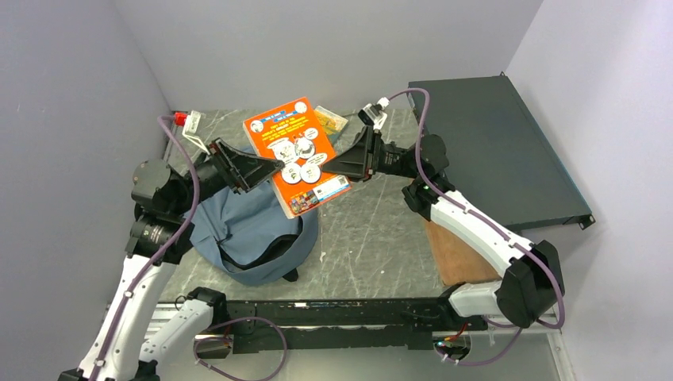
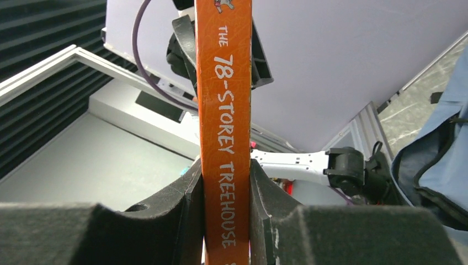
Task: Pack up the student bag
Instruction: Pick up the book from the center of the board.
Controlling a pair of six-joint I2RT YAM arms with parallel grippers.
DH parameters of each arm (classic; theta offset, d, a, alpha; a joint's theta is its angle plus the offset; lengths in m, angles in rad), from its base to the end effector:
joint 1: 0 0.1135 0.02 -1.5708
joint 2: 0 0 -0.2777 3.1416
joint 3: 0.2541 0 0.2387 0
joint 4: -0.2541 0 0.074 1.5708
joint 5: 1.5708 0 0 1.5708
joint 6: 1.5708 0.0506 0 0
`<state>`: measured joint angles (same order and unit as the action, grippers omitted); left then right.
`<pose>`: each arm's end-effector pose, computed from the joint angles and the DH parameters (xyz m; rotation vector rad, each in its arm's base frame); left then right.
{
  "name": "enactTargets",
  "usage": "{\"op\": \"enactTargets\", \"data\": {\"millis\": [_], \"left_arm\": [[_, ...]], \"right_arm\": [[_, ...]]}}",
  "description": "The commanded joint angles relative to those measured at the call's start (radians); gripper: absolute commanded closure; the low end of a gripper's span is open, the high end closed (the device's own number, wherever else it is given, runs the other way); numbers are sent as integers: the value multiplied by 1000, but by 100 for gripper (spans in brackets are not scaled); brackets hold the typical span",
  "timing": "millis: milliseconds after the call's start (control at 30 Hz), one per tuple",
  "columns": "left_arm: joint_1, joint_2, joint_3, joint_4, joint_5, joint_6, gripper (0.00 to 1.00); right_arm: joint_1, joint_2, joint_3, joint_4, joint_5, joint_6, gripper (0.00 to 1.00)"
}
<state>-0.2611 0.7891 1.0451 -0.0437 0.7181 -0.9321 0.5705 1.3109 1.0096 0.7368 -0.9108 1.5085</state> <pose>0.1288 -0.0689 0.4508 0.1575 1.5755 -1.4449 0.2160 0.1861 0.4149 -0.3181 1.6910 2.1836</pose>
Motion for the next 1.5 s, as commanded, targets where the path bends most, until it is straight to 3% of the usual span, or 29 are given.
{"op": "enactTargets", "data": {"millis": [0, 100, 167, 200, 267, 367, 433, 567, 700, 733, 833, 867, 900, 1000, 1067, 1267, 1333, 1467], "left_arm": [[6, -49, -17, 46, -154, -29, 62], [6, -64, -81, 185, -197, -129, 85], [7, -79, -139, 289, -244, -203, 92], [7, -96, -177, 368, -278, -241, 97], [6, -119, -254, 541, -349, -325, 100], [6, -129, -313, 653, -416, -397, 100], [6, -130, -312, 662, -420, -398, 100], [5, -156, -339, 665, -460, -393, 100], [5, -160, -370, 694, -460, -406, 100], [4, -152, -374, 702, -446, -406, 100], [4, -135, -370, 665, -383, -377, 100], [5, -135, -350, 583, -346, -338, 98], [5, -138, -305, 415, -315, -269, 85], [5, -103, -96, -233, -329, 47, 27], [5, -54, -2, -519, -367, 249, 3], [-8, 93, 85, -929, -282, 572, 0], [-80, 120, 86, -994, -367, 617, 0], [-400, 239, 141, -1119, -706, 598, 0]], "right_arm": [[22, -63, 76, -73, 52, -112, 97], [63, -90, 41, -75, 190, -105, 61], [115, -130, -38, -25, 364, -78, 33], [154, -146, -77, 26, 457, -73, 26], [233, -158, -115, 63, 617, -96, 15], [273, -129, -80, 64, 681, -127, 14], [282, -104, -69, 77, 710, -103, 15], [323, -77, -74, 114, 785, -84, 31], [361, -36, -38, 92, 837, -100, 39], [366, -18, -25, 100, 837, -98, 46], [371, 28, 18, 116, 820, -94, 86], [370, 30, 24, 103, 814, -103, 96], [367, 16, 24, 72, 818, -130, 100], [359, -83, 35, -197, 900, -285, 100], [345, -141, 76, -447, 984, -396, 100], [290, -247, 146, -913, 1122, -744, 100], [254, -288, 154, -1014, 1110, -797, 100], [162, -382, 111, -1033, 969, -810, 100]]}}
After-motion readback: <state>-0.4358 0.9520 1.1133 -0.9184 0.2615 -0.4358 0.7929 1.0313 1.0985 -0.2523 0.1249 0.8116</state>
